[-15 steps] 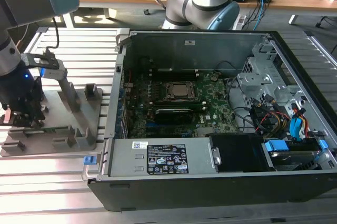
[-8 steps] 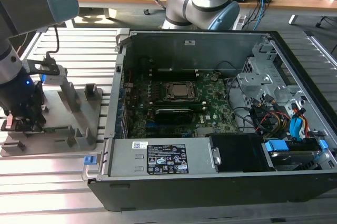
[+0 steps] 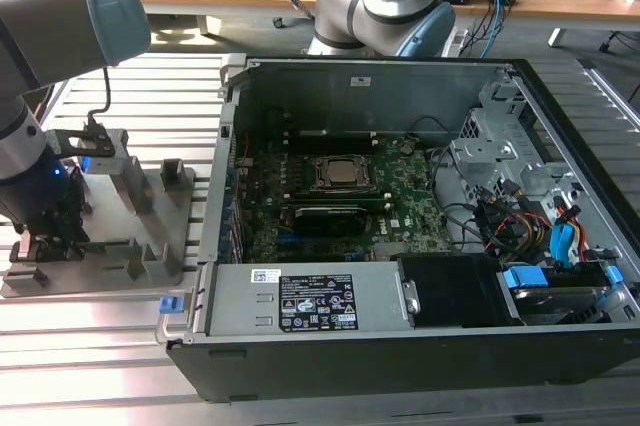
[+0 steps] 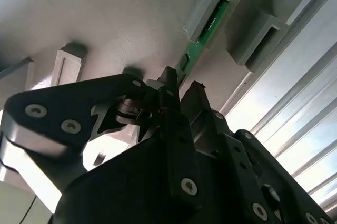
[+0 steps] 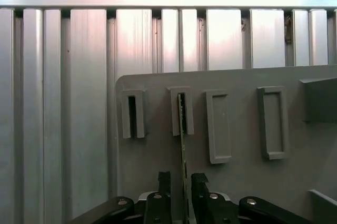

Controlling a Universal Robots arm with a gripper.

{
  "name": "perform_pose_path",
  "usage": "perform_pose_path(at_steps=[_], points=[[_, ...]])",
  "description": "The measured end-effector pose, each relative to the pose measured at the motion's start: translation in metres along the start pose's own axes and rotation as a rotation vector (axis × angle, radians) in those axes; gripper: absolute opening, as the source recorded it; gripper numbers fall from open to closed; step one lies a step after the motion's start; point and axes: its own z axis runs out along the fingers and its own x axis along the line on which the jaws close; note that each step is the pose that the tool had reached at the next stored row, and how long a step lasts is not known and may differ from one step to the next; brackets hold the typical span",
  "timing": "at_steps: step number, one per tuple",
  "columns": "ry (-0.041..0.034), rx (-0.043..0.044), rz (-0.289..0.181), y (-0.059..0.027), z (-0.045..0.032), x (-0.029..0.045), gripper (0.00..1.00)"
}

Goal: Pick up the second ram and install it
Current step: 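Pick up the second ram and move it above second insertion slot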

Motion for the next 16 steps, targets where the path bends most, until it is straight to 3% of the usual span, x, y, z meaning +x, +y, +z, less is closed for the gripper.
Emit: perform_pose_path(at_steps=[3,4,7,16], points=[[-0.0043,0.0001,0.0,0.0,0.0001,-0.0001,0.3],[-0.0056,0.0001,0.0,0.0,0.0001,-0.0001,0.22],[-0.0097,0.0001,0.0,-0.0001,0.0001,0.0,0.14],[-0.0222,0.0,-0.001,-0.0001,0.0001,0.0,0.14]])
